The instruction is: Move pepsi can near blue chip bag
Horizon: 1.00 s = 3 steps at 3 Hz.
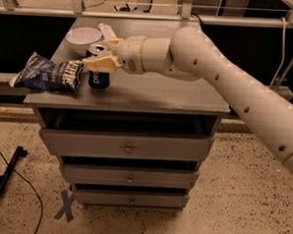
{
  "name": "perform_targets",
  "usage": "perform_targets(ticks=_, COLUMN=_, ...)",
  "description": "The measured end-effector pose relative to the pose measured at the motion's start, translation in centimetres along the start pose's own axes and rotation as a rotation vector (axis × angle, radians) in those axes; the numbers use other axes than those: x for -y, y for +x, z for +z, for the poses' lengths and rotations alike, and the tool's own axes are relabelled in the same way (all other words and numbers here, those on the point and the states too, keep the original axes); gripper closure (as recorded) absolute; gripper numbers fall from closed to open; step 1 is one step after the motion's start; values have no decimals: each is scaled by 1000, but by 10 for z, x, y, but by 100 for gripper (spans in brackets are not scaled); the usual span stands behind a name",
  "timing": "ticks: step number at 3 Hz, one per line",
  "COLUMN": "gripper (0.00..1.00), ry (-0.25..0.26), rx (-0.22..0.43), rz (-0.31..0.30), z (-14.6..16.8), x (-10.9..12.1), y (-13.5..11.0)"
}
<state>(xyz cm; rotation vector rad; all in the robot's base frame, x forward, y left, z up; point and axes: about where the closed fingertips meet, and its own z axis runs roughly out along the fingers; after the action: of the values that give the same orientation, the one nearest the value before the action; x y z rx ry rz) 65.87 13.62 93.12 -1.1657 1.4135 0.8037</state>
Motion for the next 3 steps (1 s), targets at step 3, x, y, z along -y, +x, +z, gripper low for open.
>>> perform_targets(ticks=3, gripper=0, ry=-12, rx=19, rz=12, z=3, x=-4, y=-4)
